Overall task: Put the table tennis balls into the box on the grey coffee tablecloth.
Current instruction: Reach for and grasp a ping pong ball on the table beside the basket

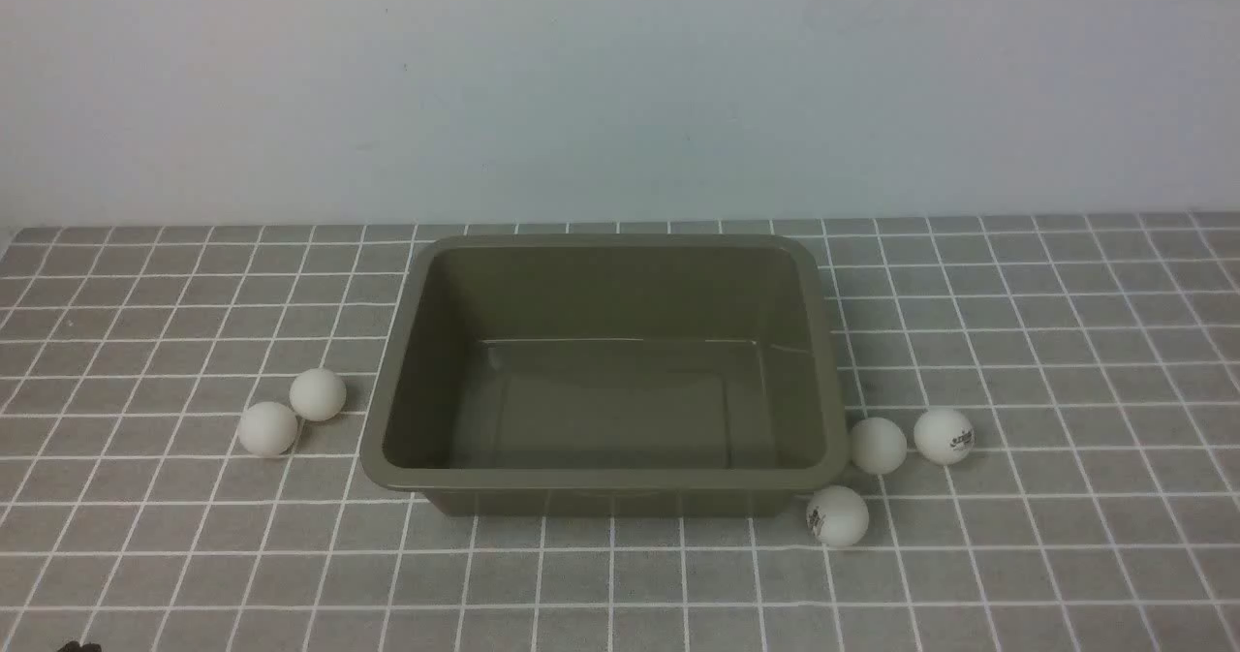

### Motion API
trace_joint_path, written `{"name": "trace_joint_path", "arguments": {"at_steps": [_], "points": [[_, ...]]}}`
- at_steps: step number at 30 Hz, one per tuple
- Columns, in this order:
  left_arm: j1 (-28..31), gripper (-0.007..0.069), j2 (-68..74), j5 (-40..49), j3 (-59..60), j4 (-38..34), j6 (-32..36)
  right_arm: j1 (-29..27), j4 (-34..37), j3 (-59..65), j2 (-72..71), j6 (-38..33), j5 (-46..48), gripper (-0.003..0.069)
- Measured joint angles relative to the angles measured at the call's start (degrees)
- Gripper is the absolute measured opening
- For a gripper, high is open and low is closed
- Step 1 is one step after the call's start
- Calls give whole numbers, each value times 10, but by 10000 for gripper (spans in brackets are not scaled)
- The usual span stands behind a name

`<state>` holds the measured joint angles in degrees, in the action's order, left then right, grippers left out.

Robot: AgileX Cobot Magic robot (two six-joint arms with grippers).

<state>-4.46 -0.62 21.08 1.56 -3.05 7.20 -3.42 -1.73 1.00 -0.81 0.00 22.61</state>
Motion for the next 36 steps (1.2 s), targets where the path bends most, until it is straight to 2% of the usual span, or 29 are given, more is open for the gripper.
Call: {"name": "trace_joint_path", "arguments": {"at_steps": [24, 26, 30, 36], "points": [[0, -5, 0, -8, 1, 11, 2, 0, 0, 0, 0, 0, 0, -9], [0, -5, 0, -24, 0, 6, -4, 0, 0, 0, 0, 0, 0, -9], [0, -5, 0, -105, 0, -66, -59, 0, 0, 0, 0, 0, 0, -9], [0, -5, 0, -280, 0, -159, -95, 0, -1, 1, 0, 0, -5, -9]]}}
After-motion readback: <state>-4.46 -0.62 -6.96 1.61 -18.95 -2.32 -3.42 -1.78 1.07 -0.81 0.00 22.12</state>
